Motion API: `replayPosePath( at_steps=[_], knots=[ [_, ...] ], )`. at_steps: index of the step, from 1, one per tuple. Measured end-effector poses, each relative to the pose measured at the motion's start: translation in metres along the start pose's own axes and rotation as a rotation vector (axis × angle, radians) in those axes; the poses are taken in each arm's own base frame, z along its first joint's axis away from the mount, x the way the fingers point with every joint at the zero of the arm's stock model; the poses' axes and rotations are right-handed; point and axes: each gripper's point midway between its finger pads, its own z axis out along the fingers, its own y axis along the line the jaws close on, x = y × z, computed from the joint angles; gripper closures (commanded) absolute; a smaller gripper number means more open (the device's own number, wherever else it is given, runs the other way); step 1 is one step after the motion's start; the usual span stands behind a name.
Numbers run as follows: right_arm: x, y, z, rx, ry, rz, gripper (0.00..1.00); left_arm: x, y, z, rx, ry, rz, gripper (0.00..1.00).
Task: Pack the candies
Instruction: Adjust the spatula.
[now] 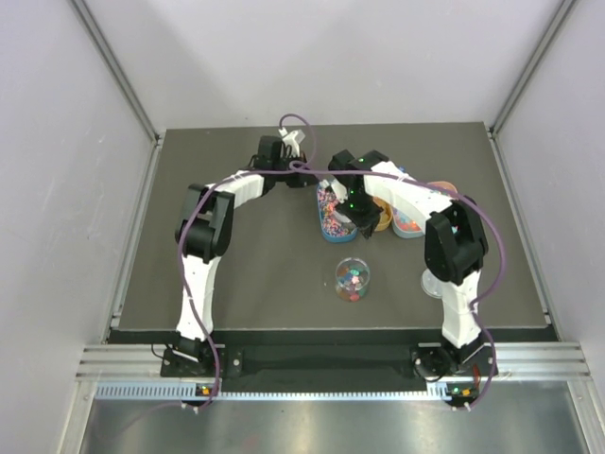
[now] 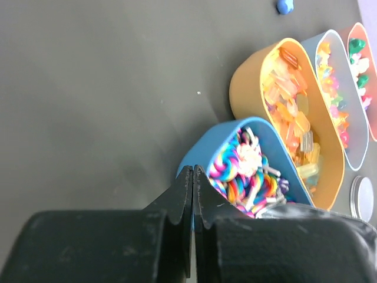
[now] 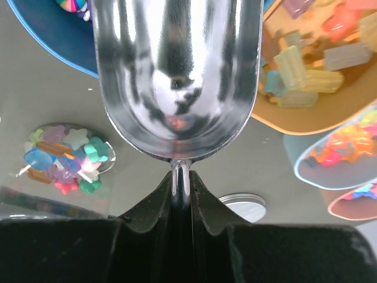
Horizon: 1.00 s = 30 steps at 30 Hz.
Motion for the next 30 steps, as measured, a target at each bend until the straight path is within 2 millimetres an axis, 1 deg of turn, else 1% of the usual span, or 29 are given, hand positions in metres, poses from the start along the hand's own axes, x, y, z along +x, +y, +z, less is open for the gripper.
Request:
replayPosePath(
  at_steps=[3,4,6,8,11,12,14,15,19,22,26,30],
  knots=[
    [-0.004,-0.003,-0.009,0.035,-0.038,-0.024,1.0,-0.006,-0.006,-0.016,-0.034,-0.008,0.027,0.92],
    [-0.004,-0.004,-0.015,0.047,-0.059,-0.034,1.0,-0.011,-0.01,-0.022,-0.047,-0.016,0.041,0.89],
    [-0.004,-0.007,-0.033,0.067,-0.111,-0.057,1.0,-0.022,-0.02,-0.035,-0.049,-0.026,0.067,0.88],
    [-0.006,-0.011,-0.054,0.086,-0.178,-0.082,1.0,-0.034,-0.036,-0.051,-0.031,-0.028,0.086,0.88],
    [-0.009,-0.017,-0.085,0.114,-0.274,-0.122,1.0,-0.052,-0.071,-0.07,0.065,-0.028,0.111,0.91],
    [-0.012,-0.018,-0.093,0.119,-0.301,-0.135,1.0,-0.055,-0.082,-0.076,0.096,-0.025,0.114,0.92],
    [-0.018,-0.02,-0.102,0.126,-0.338,-0.154,1.0,-0.057,-0.101,-0.087,0.147,-0.015,0.122,0.97],
    [-0.019,-0.02,-0.104,0.128,-0.346,-0.159,1.0,-0.056,-0.112,-0.091,0.17,-0.006,0.128,1.0],
    [-0.022,-0.02,-0.104,0.126,-0.354,-0.18,1.0,-0.046,-0.152,-0.099,0.249,0.029,0.157,1.0],
    [-0.02,-0.02,-0.101,0.126,-0.35,-0.187,1.0,-0.035,-0.172,-0.104,0.284,0.055,0.165,1.0],
    [-0.018,-0.02,-0.099,0.127,-0.339,-0.203,1.0,-0.019,-0.18,-0.108,0.293,0.086,0.161,1.0],
    [-0.018,-0.019,-0.103,0.13,-0.35,-0.217,1.0,0.004,-0.172,-0.106,0.273,0.131,0.138,1.0]
  ],
)
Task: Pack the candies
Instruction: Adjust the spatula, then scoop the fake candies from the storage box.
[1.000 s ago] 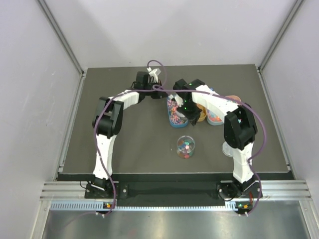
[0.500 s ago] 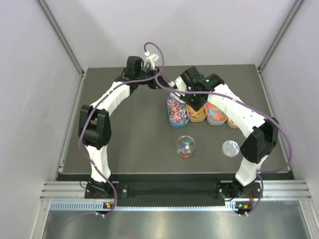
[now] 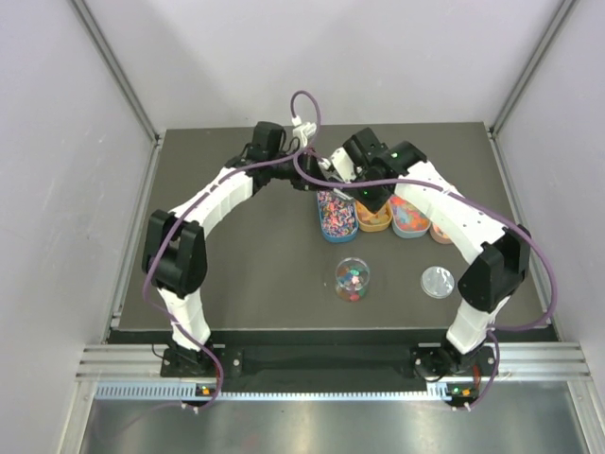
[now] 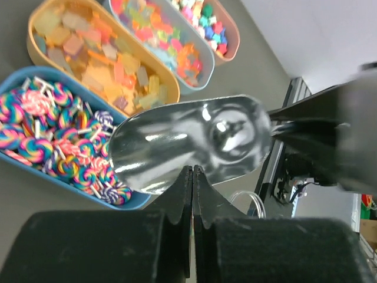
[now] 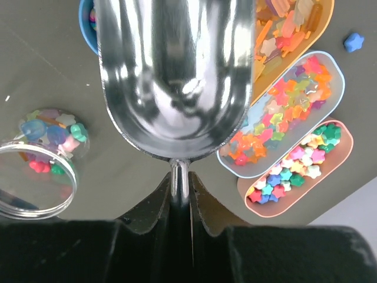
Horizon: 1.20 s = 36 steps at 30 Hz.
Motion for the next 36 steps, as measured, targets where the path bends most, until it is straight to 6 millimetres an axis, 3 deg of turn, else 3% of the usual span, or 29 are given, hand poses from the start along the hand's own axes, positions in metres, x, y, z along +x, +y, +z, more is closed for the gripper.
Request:
replayPosePath(
  at_steps=[6,14,22,27,32,36],
  knots=[
    [-0.006,0.006,-0.02,-0.01,-0.051,-0.034,1.0,0.018,0.002,0.009,-0.013,0.043,0.012,1.0],
    [-0.01,0.016,-0.06,-0.035,-0.162,-0.048,1.0,0.021,-0.011,0.02,0.009,0.062,0.073,1.0],
    [-0.015,0.015,-0.072,-0.046,-0.173,-0.035,1.0,0.023,-0.014,0.024,0.012,0.066,0.093,1.0],
    [-0.021,0.015,-0.068,-0.051,-0.159,-0.022,1.0,0.021,-0.01,0.024,-0.011,0.059,0.096,1.0],
    [-0.023,0.014,-0.063,-0.045,-0.154,-0.017,1.0,0.017,0.012,0.018,-0.145,0.043,0.088,0.97],
    [-0.025,0.01,-0.055,-0.031,-0.183,0.008,1.0,0.015,0.042,-0.008,-0.271,0.025,0.068,1.0]
  ],
)
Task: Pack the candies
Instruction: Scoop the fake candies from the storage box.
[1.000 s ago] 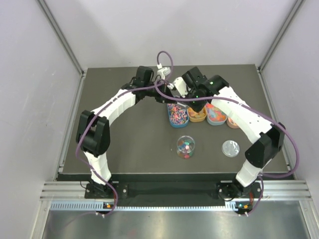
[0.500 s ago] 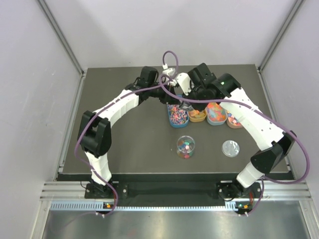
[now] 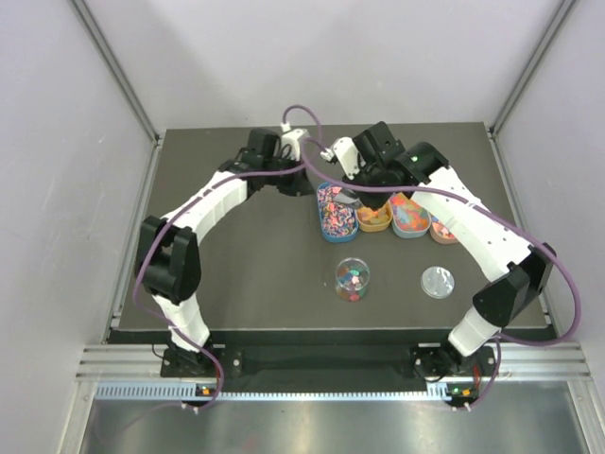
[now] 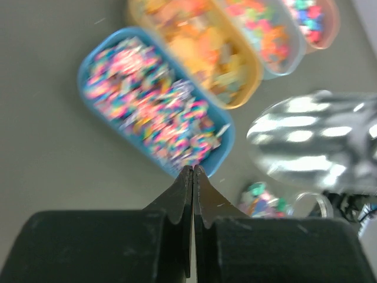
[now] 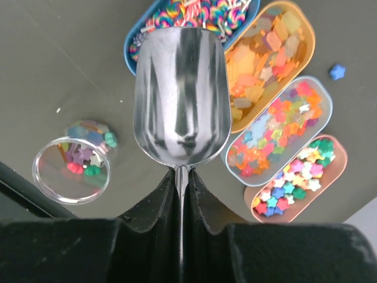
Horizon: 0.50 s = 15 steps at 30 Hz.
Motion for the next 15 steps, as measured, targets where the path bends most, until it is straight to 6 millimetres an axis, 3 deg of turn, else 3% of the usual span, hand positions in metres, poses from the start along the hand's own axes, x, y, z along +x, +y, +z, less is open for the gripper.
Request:
replayPosePath(
  at_steps=[3,6,10,15],
  knots=[
    [0.014,-0.003,0.008,0.002,0.025,0.026,1.0,0.02,0.033,-0.022,-0.085,0.013,-0.049,1.0],
    [0.024,-0.009,0.012,0.008,0.051,0.054,1.0,0.049,0.057,-0.028,-0.135,0.058,-0.105,1.0],
    [0.025,-0.013,0.013,0.015,0.051,0.07,1.0,0.087,0.068,-0.006,-0.133,0.152,-0.152,1.0],
    [0.027,-0.013,0.019,0.017,0.07,0.074,1.0,0.116,0.084,0.026,-0.121,0.242,-0.199,1.0]
  ],
)
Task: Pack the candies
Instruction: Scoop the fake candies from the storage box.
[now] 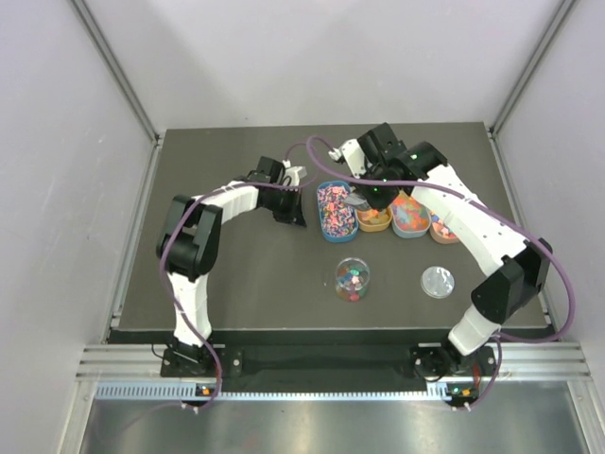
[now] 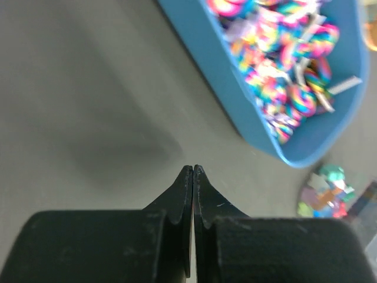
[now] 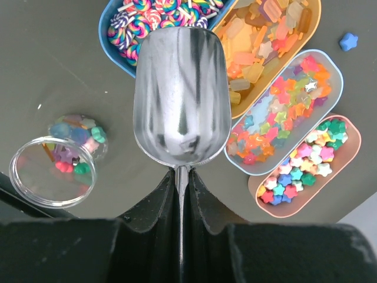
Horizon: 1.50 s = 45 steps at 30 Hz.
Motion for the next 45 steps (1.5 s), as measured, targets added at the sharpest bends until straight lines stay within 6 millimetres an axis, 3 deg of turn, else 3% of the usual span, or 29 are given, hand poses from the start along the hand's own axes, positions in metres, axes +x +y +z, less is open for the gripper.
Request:
replayPosePath(
  at_steps=[4,9,18,22,30,33,41,45],
  knots=[
    [0.001,0.0,0.004,0.003,0.013,0.005,1.0,-0.001,0.011,0.022,0.009,0.03,-0.018,1.0],
    [0.002,-0.002,0.007,0.015,0.025,0.005,1.0,-0.027,0.006,0.037,0.045,-0.001,0.007,1.0],
    [0.01,-0.01,0.012,0.065,0.055,-0.006,1.0,-0.028,-0.029,0.065,0.093,0.033,0.071,1.0],
    [0.03,-0.01,0.023,0.069,0.116,-0.007,1.0,-0.019,-0.055,0.078,0.129,0.063,0.098,1.0],
    [0.097,-0.014,0.037,0.041,0.278,0.072,1.0,-0.011,-0.091,0.099,0.195,0.1,0.126,1.0],
    [0.11,-0.019,0.037,0.04,0.305,0.108,1.0,-0.013,-0.097,0.103,0.205,0.1,0.131,1.0],
    [0.109,-0.017,0.041,0.015,0.308,0.141,1.0,-0.012,-0.099,0.105,0.211,0.1,0.129,1.0],
    [0.11,-0.015,0.051,0.002,0.328,0.149,1.0,-0.005,-0.09,0.09,0.194,0.1,0.106,1.0]
  ],
)
